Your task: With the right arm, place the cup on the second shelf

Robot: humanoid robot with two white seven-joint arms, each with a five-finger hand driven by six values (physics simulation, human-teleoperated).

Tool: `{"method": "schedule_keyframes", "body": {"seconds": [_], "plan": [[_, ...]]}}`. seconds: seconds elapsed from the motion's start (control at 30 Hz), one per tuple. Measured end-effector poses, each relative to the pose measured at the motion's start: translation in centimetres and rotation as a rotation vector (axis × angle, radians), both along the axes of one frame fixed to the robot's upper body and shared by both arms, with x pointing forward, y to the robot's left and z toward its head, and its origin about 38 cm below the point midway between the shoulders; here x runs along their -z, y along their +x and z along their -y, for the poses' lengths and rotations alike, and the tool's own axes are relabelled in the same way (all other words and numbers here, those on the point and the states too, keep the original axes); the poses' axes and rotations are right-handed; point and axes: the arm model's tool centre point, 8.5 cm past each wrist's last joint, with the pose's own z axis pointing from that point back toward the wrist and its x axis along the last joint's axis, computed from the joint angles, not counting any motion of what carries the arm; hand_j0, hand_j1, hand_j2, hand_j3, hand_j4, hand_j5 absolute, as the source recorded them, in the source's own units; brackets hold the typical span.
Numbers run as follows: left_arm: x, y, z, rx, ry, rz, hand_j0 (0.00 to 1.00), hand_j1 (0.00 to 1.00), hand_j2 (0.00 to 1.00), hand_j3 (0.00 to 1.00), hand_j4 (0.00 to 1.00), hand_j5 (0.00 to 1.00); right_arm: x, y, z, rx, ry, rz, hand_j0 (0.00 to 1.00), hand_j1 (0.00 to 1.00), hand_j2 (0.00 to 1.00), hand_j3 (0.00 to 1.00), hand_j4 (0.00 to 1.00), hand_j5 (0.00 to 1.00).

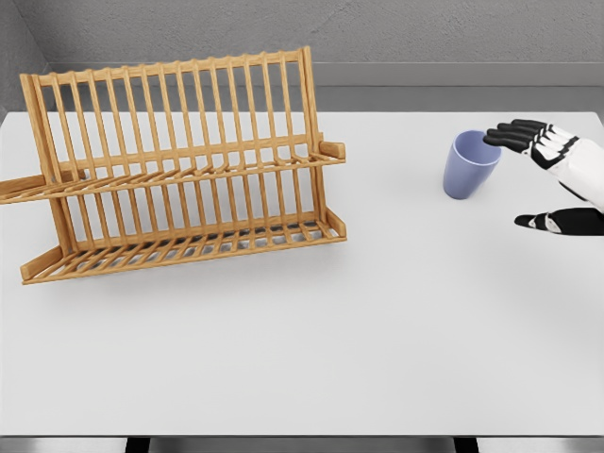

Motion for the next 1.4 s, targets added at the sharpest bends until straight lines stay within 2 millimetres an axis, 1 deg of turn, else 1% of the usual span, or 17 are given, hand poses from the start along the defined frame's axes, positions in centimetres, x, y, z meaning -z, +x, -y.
{"method": "schedule_keyframes", "body": {"seconds": [0.1, 0.23, 0.3, 0.4, 0.47, 0.5, 0.6, 0.67, 0.7, 0.77, 0.8, 0.9, 0.97, 1.07, 1.17, 1.37, 1.4], "plan": [[0.0, 0.0, 0.0, 0.000, 0.000, 0.000, 1.00, 1.00, 1.00, 1.00, 1.00, 1.00, -0.3, 0.1, 0.1, 0.004, 0.003, 0.007, 1.00, 1.00, 1.00, 1.00, 1.00, 1.00], [0.0, 0.0, 0.0, -0.001, 0.000, 0.000, 1.00, 1.00, 1.00, 1.00, 1.00, 1.00, -1.8, 1.8, 1.8, 0.077, -0.007, 0.037, 1.00, 1.00, 1.00, 1.00, 1.00, 1.00], [0.0, 0.0, 0.0, 0.000, 0.000, 0.000, 1.00, 1.00, 1.00, 1.00, 1.00, 1.00, -3.4, 3.1, 2.2, 0.101, -0.091, 0.018, 1.00, 1.00, 1.00, 1.00, 1.00, 1.00], [0.0, 0.0, 0.0, 0.000, 0.000, 0.000, 1.00, 1.00, 1.00, 1.00, 1.00, 1.00, -4.4, 4.4, 2.9, 0.114, -0.224, -0.064, 1.00, 1.00, 1.00, 1.00, 1.00, 1.00], [0.0, 0.0, 0.0, -0.001, 0.000, 0.000, 1.00, 1.00, 1.00, 1.00, 1.00, 1.00, -5.0, 5.3, 3.3, 0.126, -0.255, -0.088, 1.00, 1.00, 1.00, 1.00, 1.00, 1.00], [0.0, 0.0, 0.0, 0.000, 0.000, 0.000, 1.00, 1.00, 1.00, 1.00, 1.00, 1.00, -5.5, 5.9, 3.2, 0.128, -0.261, -0.086, 1.00, 1.00, 1.00, 1.00, 1.00, 1.00], [0.0, 0.0, 0.0, 0.000, 0.000, 0.000, 1.00, 1.00, 1.00, 1.00, 1.00, 1.00, -5.2, 7.2, 2.9, 0.121, -0.279, -0.123, 1.00, 1.00, 1.00, 1.00, 1.00, 1.00], [0.0, 0.0, 0.0, -0.001, 0.000, 0.000, 1.00, 1.00, 1.00, 1.00, 1.00, 1.00, -7.3, 8.5, 2.3, 0.125, -0.286, -0.107, 1.00, 1.00, 1.00, 1.00, 1.00, 1.00], [0.0, 0.0, 0.0, 0.000, 0.000, 0.000, 1.00, 1.00, 1.00, 1.00, 1.00, 1.00, -7.5, 9.2, 1.9, 0.125, -0.284, -0.115, 1.00, 1.00, 1.00, 1.00, 1.00, 1.00], [0.0, 0.0, 0.0, 0.000, 0.000, 0.000, 1.00, 1.00, 1.00, 1.00, 1.00, 1.00, -6.4, 10.4, 1.6, 0.128, -0.281, -0.164, 1.00, 1.00, 1.00, 1.00, 1.00, 1.00], [0.0, 0.0, 0.0, -0.001, 0.000, 0.000, 1.00, 1.00, 1.00, 1.00, 1.00, 1.00, -7.0, 11.1, 1.4, 0.132, -0.276, -0.159, 1.00, 1.00, 1.00, 1.00, 1.00, 1.00], [0.0, 0.0, 0.0, 0.000, 0.000, 0.000, 1.00, 1.00, 1.00, 1.00, 1.00, 1.00, -4.8, 12.4, 1.1, 0.138, -0.275, -0.223, 1.00, 1.00, 1.00, 1.00, 1.00, 1.00], [0.0, 0.0, 0.0, 0.000, 0.000, 0.000, 1.00, 1.00, 1.00, 1.00, 1.00, 1.00, -4.1, 13.0, 1.2, 0.152, -0.281, -0.243, 1.00, 1.00, 1.00, 1.00, 1.00, 1.00], [0.0, 0.0, 0.0, 0.000, 0.000, 0.000, 1.00, 1.00, 1.00, 1.00, 1.00, 1.00, -2.5, 13.6, 1.5, 0.169, -0.283, -0.283, 1.00, 1.00, 1.00, 1.00, 1.00, 1.00], [0.0, 0.0, 0.0, 0.000, 0.000, 0.000, 1.00, 1.00, 1.00, 1.00, 1.00, 1.00, -1.8, 13.8, 1.5, 0.175, -0.297, -0.297, 1.00, 1.00, 1.00, 1.00, 1.00, 1.00], [0.0, 0.0, 0.0, 0.000, 0.000, 0.000, 1.00, 1.00, 1.00, 1.00, 1.00, 1.00, 0.2, 14.3, 0.2, 0.159, -0.348, -0.323, 1.00, 1.00, 1.00, 1.00, 1.00, 1.00], [0.0, 0.0, 0.0, 0.000, 0.000, 0.000, 1.00, 1.00, 1.00, 1.00, 1.00, 1.00, -0.7, 14.6, -0.1, 0.158, -0.353, -0.302, 1.00, 1.00, 1.00, 1.00, 1.00, 1.00]]}}
